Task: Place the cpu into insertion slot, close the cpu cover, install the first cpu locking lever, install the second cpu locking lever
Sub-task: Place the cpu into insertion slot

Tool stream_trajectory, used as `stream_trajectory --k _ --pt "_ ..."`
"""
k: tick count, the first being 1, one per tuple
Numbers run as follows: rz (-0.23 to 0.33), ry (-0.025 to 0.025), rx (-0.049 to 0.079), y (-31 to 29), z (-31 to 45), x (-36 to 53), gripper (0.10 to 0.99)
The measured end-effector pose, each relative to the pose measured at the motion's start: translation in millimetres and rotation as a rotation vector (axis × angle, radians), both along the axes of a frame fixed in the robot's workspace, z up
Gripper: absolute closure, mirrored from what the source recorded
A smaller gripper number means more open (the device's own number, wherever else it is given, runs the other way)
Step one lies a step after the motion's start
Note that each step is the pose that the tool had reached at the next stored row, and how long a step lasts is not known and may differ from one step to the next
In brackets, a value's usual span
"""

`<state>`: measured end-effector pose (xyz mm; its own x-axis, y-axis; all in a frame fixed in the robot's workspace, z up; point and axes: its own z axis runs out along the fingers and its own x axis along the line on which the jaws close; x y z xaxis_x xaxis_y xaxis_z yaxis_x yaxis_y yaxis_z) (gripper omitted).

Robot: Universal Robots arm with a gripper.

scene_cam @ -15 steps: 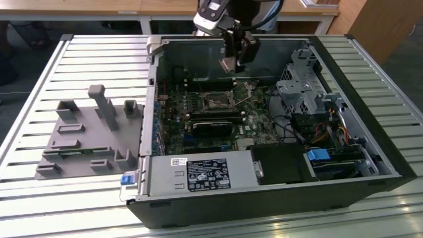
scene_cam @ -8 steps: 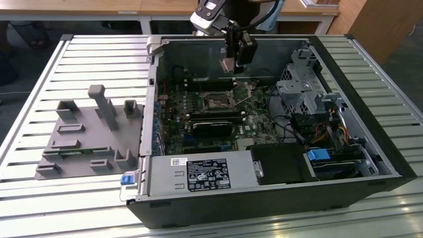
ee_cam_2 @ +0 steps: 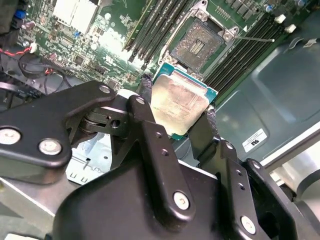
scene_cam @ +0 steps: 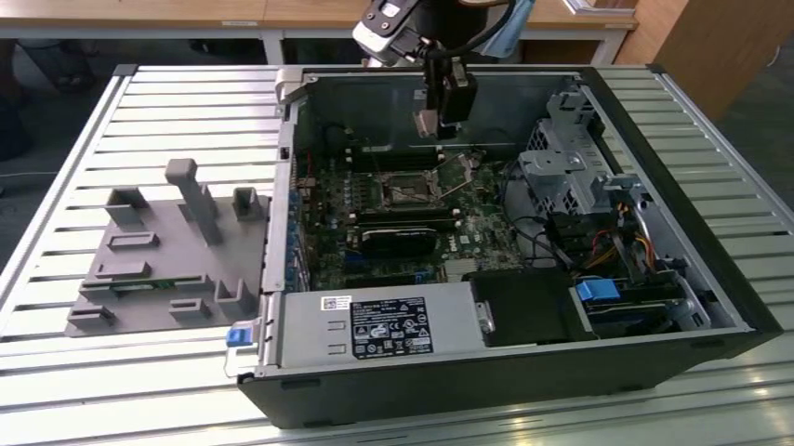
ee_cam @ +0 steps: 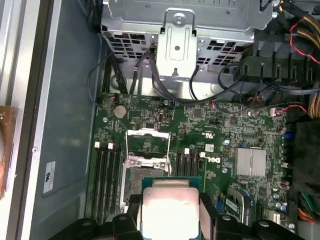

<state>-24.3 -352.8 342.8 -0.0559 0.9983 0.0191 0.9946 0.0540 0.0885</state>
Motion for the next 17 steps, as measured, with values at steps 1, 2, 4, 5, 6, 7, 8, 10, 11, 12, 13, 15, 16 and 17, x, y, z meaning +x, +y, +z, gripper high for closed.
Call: stream_trajectory --k 1,2,4,5,6,7,8,10,11,12,13,15,16,17 --pt "-0.004 0.0 0.0 0.4 -0.5 0.0 0.545" --pt "-0.007 0.0 0.0 0.8 -1.3 0.0 0.545" --pt "-0.012 -0.0001 0.0 1.6 -2.9 0.0 0.545" --pt "-0.014 -0.0001 0.0 2.0 -3.8 0.0 0.545" --pt "-0.016 0.0 0.0 2.5 -4.7 0.0 0.545" --pt "-0.017 0.0 0.0 3.1 -5.7 0.0 0.545" --pt "-0.017 -0.0001 0.0 3.7 -6.7 0.0 0.545" --pt "-0.017 -0.0001 0.0 4.8 -8.7 0.0 0.545" --pt "-0.017 -0.0001 0.0 5.2 -9.7 0.0 0.545" --pt "-0.017 -0.0001 0.0 5.7 -10.9 0.0 0.545" --pt "-0.017 -0.0001 0.0 6.0 -12.0 0.0 0.545" --pt "-0.017 -0.0001 0.0 7.0 -14.5 0.0 0.545" --pt "-0.017 -0.0001 0.0 7.4 -15.7 0.0 0.545" --pt "-0.017 -0.0001 0.0 7.7 -16.7 0.0 0.545"
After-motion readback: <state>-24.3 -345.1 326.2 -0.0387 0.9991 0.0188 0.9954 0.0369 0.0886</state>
